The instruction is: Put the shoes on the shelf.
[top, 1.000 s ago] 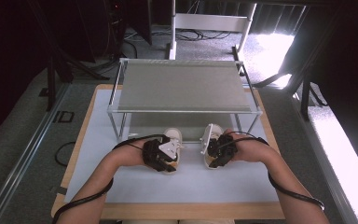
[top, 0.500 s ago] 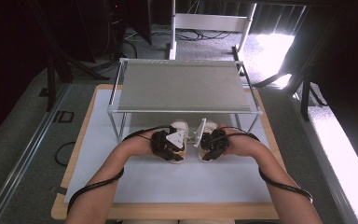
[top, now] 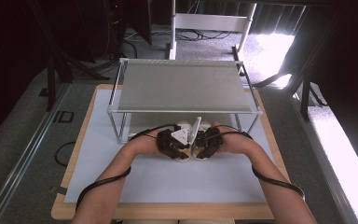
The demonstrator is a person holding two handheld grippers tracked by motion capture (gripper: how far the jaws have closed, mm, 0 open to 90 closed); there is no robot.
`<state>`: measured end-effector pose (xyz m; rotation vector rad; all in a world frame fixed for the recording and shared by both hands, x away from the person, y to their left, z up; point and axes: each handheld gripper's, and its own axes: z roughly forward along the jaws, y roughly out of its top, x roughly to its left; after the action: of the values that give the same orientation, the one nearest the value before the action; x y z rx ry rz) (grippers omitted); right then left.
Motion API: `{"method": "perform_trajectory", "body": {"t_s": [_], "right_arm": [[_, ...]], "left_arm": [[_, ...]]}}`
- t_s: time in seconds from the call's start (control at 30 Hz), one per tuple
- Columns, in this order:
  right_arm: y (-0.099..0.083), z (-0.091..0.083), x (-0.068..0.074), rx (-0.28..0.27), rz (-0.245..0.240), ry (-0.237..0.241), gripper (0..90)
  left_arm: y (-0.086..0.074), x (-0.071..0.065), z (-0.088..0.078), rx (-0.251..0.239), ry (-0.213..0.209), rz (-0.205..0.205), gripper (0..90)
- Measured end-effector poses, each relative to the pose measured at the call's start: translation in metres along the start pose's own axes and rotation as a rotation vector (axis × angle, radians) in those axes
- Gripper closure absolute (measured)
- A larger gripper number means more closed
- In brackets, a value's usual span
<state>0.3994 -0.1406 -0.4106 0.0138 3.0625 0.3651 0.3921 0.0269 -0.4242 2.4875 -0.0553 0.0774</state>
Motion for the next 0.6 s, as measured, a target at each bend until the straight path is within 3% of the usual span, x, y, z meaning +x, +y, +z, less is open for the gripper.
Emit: {"method": "perform_trajectory", "body": {"t_s": [0.1,0.17,0.3,0.43,0.6], "right_arm": [[-0.003,-0.010,0.001,-0.032,0.023,-0.027,61.0],[-0.006,-0.014,0.001,-0.051,0.045,-0.032,58.6],[-0.010,-0.022,0.004,-0.083,0.065,-0.066,55.5],[-0.015,-0.028,0.011,-0.112,0.077,-0.090,55.6],[-0.021,-0.034,0.020,-0.162,0.101,-0.102,56.7]], "left_arm": [[0.001,-0.001,-0.005,-0.018,0.022,-0.054,60.5],[0.001,-0.003,-0.009,-0.020,0.056,-0.065,57.2],[0.004,-0.006,-0.019,-0.072,0.101,-0.110,47.8],[0.006,-0.011,-0.028,-0.111,0.116,-0.138,47.7],[0.003,-0.023,-0.033,-0.115,0.131,-0.149,47.7]]}}
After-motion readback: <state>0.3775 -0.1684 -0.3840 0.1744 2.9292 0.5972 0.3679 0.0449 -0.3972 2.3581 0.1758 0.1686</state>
